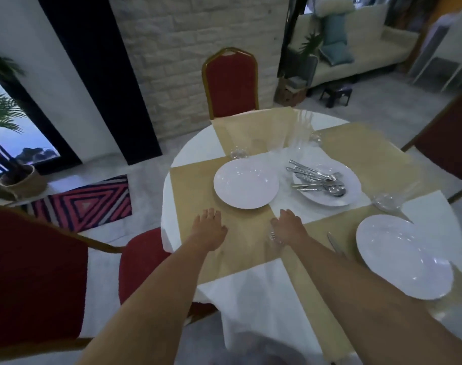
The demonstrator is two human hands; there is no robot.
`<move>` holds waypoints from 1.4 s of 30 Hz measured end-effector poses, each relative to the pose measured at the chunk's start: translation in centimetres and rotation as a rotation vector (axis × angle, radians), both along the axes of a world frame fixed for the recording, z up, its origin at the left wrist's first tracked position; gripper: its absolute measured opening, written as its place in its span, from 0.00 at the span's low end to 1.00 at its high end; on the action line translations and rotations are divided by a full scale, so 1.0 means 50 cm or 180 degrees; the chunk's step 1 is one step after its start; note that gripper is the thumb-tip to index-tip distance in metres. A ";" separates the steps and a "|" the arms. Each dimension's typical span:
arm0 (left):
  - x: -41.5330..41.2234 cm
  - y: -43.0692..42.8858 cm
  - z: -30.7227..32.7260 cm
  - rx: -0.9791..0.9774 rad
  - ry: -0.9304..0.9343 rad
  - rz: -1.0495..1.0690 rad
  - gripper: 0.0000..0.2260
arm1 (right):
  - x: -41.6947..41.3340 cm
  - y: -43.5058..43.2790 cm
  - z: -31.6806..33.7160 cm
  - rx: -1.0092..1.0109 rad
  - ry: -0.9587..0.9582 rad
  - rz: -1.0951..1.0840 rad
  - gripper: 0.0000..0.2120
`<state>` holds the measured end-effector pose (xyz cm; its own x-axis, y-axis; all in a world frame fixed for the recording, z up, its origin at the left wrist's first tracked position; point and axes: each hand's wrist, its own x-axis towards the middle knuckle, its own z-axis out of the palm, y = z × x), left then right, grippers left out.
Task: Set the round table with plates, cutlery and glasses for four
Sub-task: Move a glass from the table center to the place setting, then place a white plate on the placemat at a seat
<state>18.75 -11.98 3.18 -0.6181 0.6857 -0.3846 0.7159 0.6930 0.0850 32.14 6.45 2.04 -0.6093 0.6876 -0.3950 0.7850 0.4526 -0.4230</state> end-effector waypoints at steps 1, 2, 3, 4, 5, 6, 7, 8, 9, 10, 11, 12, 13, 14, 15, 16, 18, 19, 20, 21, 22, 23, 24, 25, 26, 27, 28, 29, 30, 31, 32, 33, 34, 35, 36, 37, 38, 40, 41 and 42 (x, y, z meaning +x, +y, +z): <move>-0.013 0.005 -0.001 0.0017 -0.0012 -0.0046 0.28 | -0.008 0.000 0.002 -0.0007 0.0004 -0.0090 0.17; -0.027 0.012 -0.002 0.0045 -0.0028 -0.0077 0.28 | -0.017 0.004 0.000 -0.0043 0.0035 -0.0209 0.16; -0.041 0.021 -0.003 0.0065 -0.0038 -0.0112 0.28 | -0.025 0.005 0.003 -0.0034 0.0084 -0.0310 0.17; -0.057 0.031 -0.005 0.0080 -0.0050 -0.0146 0.27 | -0.034 0.009 0.001 -0.0024 0.0116 -0.0376 0.17; -0.073 0.042 -0.008 0.0105 -0.0066 -0.0166 0.28 | -0.043 0.012 0.000 -0.0025 0.0144 -0.0433 0.18; -0.088 0.054 -0.010 0.0132 -0.0081 -0.0180 0.28 | -0.053 0.017 -0.005 -0.0024 0.0183 -0.0469 0.19; -0.102 0.066 -0.012 0.0153 -0.0087 -0.0199 0.28 | -0.063 0.021 -0.007 -0.0026 0.0215 -0.0491 0.20; -0.115 0.080 -0.014 0.0157 -0.0080 -0.0231 0.28 | -0.073 0.027 -0.012 -0.0028 0.0265 -0.0516 0.19; -0.129 0.093 -0.016 0.0148 -0.0075 -0.0262 0.28 | -0.083 0.033 -0.016 -0.0054 0.0298 -0.0564 0.19; -0.142 0.106 -0.019 0.0132 -0.0089 -0.0281 0.28 | -0.094 0.040 -0.023 -0.0076 0.0345 -0.0619 0.18; -0.157 0.119 -0.021 0.0122 -0.0116 -0.0280 0.28 | -0.105 0.047 -0.024 -0.0088 0.0350 -0.0667 0.16; -0.171 0.131 -0.025 0.0117 -0.0134 -0.0273 0.28 | -0.116 0.055 -0.027 -0.0086 0.0371 -0.0695 0.16; -0.186 0.142 -0.030 0.0121 -0.0135 -0.0270 0.28 | -0.126 0.061 -0.027 -0.0099 0.0371 -0.0728 0.16; -0.200 0.152 -0.034 0.0123 -0.0128 -0.0278 0.28 | -0.137 0.069 -0.030 -0.0106 0.0381 -0.0762 0.17; -0.213 0.162 -0.038 0.0115 -0.0118 -0.0292 0.28 | -0.145 0.075 -0.030 -0.0129 0.0365 -0.0807 0.18; -0.224 0.172 -0.042 0.0118 -0.0101 -0.0305 0.28 | -0.153 0.081 -0.033 -0.0131 0.0361 -0.0841 0.18; -0.243 0.189 -0.050 0.0134 -0.0076 -0.0308 0.28 | -0.168 0.090 -0.037 -0.0150 0.0297 -0.0880 0.20; -0.251 0.196 -0.053 0.0152 -0.0066 -0.0295 0.28 | -0.175 0.092 -0.038 -0.0172 0.0278 -0.0915 0.21; -0.259 0.202 -0.056 0.0182 -0.0066 -0.0271 0.28 | -0.181 0.095 -0.041 -0.0196 0.0299 -0.0968 0.22; -0.267 0.206 -0.060 0.0207 -0.0080 -0.0245 0.28 | -0.188 0.095 -0.043 -0.0237 0.0332 -0.1033 0.24; -0.275 0.211 -0.064 0.0222 -0.0101 -0.0232 0.27 | -0.194 0.095 -0.047 -0.0275 0.0385 -0.1101 0.25; -0.283 0.216 -0.068 0.0237 -0.0112 -0.0232 0.27 | -0.198 0.094 -0.049 -0.0309 0.0430 -0.1171 0.27; -0.292 0.221 -0.070 0.0263 -0.0117 -0.0231 0.28 | -0.203 0.092 -0.052 -0.0318 0.0472 -0.1239 0.28; -0.300 0.227 -0.070 0.0313 -0.0128 -0.0211 0.28 | -0.208 0.091 -0.053 -0.0310 0.0497 -0.1304 0.29; -0.308 0.233 -0.069 0.0380 -0.0146 -0.0175 0.28 | -0.212 0.089 -0.055 -0.0291 0.0520 -0.1362 0.29; -0.316 0.238 -0.069 0.0456 -0.0181 -0.0128 0.28 | -0.216 0.087 -0.054 -0.0279 0.0527 -0.1413 0.30; -0.325 0.241 -0.070 0.0536 -0.0233 -0.0081 0.28 | -0.219 0.083 -0.056 -0.0272 0.0531 -0.1463 0.31; -0.334 0.244 -0.071 0.0604 -0.0320 -0.0032 0.28 | -0.222 0.079 -0.055 -0.0274 0.0522 -0.1516 0.32; -0.343 0.247 -0.072 0.0669 -0.0442 0.0006 0.28 | -0.226 0.074 -0.055 -0.0275 0.0514 -0.1575 0.33; -0.351 0.250 -0.076 0.0763 -0.0598 0.0043 0.28 | -0.230 0.068 -0.057 -0.0269 0.0513 -0.1640 0.34; -0.359 0.253 -0.079 0.0892 -0.0775 0.0067 0.27 | -0.235 0.061 -0.059 -0.0258 0.0534 -0.1716 0.34; -0.364 0.254 -0.080 0.1030 -0.0987 0.0120 0.26 | -0.242 0.054 -0.058 -0.0261 0.0570 -0.1807 0.35; -0.367 0.254 -0.080 0.1172 -0.1208 0.0203 0.26 | -0.250 0.046 -0.059 -0.0269 0.0620 -0.1907 0.35; -0.368 0.254 -0.080 0.1294 -0.1376 0.0293 0.26 | -0.259 0.039 -0.058 -0.0272 0.0672 -0.2005 0.35; -0.367 0.254 -0.078 0.1396 -0.1490 0.0368 0.26 | -0.268 0.031 -0.058 -0.0274 0.0717 -0.2102 0.35; -0.365 0.254 -0.075 0.1464 -0.1554 0.0422 0.26 | -0.276 0.023 -0.056 -0.0271 0.0748 -0.2194 0.35; -0.364 0.254 -0.072 0.1503 -0.1589 0.0448 0.26 | -0.283 0.016 -0.054 -0.0267 0.0779 -0.2297 0.35; -0.363 0.255 -0.065 0.1511 -0.1616 0.0475 0.26 | -0.292 0.004 -0.045 -0.0274 0.0889 -0.2549 0.35; -0.365 0.254 -0.062 0.1524 -0.1627 0.0462 0.27 | -0.293 -0.002 -0.040 -0.0267 0.0940 -0.2660 0.35; -0.367 0.252 -0.060 0.1554 -0.1642 0.0427 0.27 | -0.292 -0.009 -0.034 -0.0247 0.0967 -0.2736 0.34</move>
